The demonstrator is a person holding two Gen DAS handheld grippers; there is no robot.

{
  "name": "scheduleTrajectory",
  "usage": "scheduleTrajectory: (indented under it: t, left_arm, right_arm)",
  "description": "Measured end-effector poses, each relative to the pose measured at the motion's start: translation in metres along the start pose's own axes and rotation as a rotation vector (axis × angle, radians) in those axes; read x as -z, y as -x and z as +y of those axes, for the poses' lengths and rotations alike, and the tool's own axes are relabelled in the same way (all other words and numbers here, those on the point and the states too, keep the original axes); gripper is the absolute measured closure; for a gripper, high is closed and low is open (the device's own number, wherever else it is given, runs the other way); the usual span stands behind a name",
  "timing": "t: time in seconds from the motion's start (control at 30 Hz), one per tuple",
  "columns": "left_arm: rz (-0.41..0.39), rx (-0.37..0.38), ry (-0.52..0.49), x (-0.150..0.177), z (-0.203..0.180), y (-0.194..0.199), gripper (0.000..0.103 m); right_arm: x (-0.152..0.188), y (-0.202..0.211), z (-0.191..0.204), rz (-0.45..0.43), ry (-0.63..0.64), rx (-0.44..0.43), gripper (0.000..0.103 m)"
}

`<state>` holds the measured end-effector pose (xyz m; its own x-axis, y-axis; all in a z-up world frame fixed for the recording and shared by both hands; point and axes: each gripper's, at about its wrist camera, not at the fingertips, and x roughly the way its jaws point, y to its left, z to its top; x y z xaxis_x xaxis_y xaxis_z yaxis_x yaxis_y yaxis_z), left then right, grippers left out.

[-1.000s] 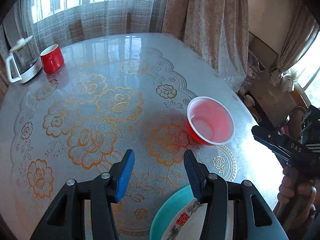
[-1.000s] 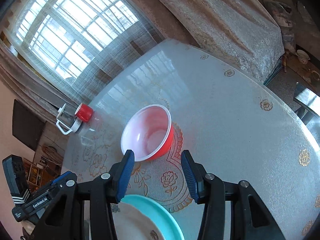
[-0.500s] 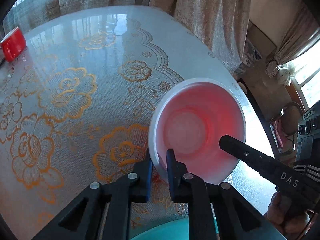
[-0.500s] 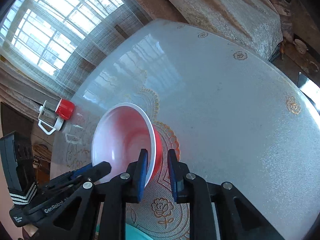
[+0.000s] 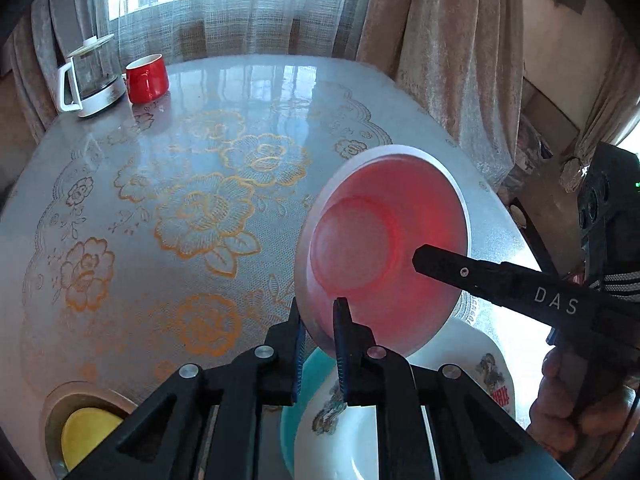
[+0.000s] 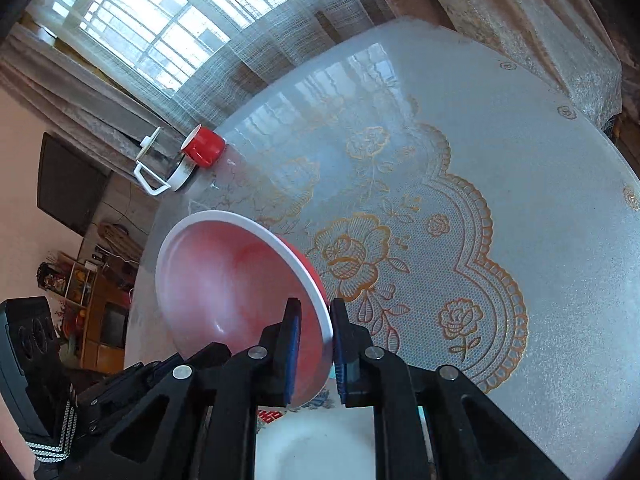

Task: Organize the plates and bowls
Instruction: 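Carry the red bowl with the left tool toward the steel bowl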

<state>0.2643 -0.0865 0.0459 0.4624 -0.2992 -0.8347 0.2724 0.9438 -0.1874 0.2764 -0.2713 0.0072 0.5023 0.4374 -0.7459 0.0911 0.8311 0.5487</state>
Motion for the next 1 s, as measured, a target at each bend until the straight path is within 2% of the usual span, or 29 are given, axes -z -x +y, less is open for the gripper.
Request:
scheduleTrajectory:
  t: [0.13,0.5,0.67,0.87,1.0]
  left_arm:
    - [-0.006,-0.020,0.047,0.011,0.021,0.002,0.089]
    - [0.042,-0.028,0.102,0.022,0.063,-0.008,0.089]
    - [0.055,-0.028,0.126,0.022,0.070,-0.015,0.089]
    - [0.072,-0.015,0.134,0.019,0.069,-0.026,0.089]
    - [0.062,0.013,0.141,0.020,0.066,-0.028,0.089]
  right_arm:
    - [0.003,-0.017,0.016,0.030,0.010,-0.024,0.088]
    - [0.006,-0.076,0.045,0.175,0.094,0.029,0.088]
    - [0.004,-0.087,0.053,0.190,0.132,0.057,0.085]
    - [0.004,-0.084,0.052,0.191,0.139,0.056,0.073]
    - [0.003,-0.080,0.048,0.177,0.129,0.047,0.070]
